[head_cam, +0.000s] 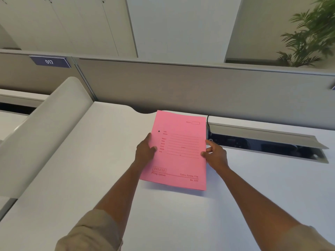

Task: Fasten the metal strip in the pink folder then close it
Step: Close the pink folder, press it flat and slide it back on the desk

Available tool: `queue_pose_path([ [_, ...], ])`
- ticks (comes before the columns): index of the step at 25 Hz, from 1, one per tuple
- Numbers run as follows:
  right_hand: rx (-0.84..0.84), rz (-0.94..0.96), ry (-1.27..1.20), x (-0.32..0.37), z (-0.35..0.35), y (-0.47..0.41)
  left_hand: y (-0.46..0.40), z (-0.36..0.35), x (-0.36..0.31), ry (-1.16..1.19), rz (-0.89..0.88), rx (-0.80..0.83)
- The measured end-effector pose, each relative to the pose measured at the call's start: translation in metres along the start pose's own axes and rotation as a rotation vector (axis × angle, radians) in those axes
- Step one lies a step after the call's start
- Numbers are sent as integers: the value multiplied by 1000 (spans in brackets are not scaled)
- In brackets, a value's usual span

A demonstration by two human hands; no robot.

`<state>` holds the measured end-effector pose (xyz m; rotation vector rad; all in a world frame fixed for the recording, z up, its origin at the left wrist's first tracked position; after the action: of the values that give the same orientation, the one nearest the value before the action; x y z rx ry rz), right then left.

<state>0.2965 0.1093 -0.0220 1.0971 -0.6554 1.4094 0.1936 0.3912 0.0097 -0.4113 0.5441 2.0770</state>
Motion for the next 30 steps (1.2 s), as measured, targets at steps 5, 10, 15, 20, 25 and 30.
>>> queue_pose_path([
  [5,-19,-4,58,-2,-11,-21,-30,-15,4,-38,28,-3],
  [10,-51,-3,130,-7,-18,-29,-46,-27,7,-64,76,1],
  [15,-82,-13,156,-9,-17,-29,-52,-34,3,-59,79,-11],
  [20,-117,4,223,-10,-22,-22,-45,-40,5,-43,53,-80],
  [25,-129,11,239,-6,-23,-20,-40,-38,4,-133,33,-126],
  [30,-196,143,250,12,-32,-12,-36,-40,-21,-248,-152,-114],
])
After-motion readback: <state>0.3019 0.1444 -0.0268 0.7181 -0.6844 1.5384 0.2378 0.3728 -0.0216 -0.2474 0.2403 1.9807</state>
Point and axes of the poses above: each hand's wrist, its own y-axis away from the middle knuckle, its own z-axis out of the back of the hand, x = y × z, the point moved 4 cm from there along -y, towards the middle knuckle, and after that the axes turned 12 degrees about -y, right-handed, at the moved point
